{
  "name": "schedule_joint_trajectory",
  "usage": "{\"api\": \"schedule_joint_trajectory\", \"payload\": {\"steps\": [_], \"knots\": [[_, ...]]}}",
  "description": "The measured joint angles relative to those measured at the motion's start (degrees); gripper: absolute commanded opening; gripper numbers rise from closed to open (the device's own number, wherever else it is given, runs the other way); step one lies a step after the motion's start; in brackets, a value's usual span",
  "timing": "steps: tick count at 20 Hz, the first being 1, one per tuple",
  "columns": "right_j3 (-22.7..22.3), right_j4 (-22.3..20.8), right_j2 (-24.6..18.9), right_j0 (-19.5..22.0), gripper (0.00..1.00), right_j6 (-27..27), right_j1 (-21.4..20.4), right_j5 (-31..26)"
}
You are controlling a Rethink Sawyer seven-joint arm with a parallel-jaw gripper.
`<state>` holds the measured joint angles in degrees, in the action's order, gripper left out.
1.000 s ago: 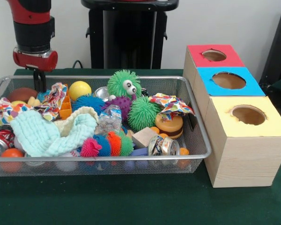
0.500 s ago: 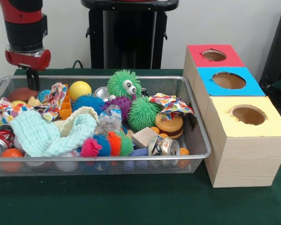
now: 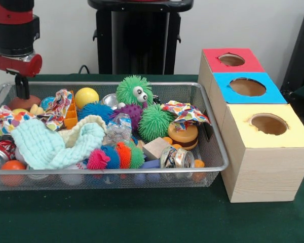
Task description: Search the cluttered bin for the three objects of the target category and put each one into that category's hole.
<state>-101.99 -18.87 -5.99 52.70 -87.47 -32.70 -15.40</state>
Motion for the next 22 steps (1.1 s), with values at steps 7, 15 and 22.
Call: {"api": "schedule_joint_trajectory", "payload": {"steps": [7, 15, 22], "knots": [[2.30, 0.00, -0.39, -0.02, 0.00, 0.00, 0.01, 0.00], [3.61, 0.34, -0.45, -0.28, 0.00, 0.00, 1.00, 0.00], [3.65, 1.08, -0.44, -1.15, 0.00, 0.00, 1.57, 0.00]]}}
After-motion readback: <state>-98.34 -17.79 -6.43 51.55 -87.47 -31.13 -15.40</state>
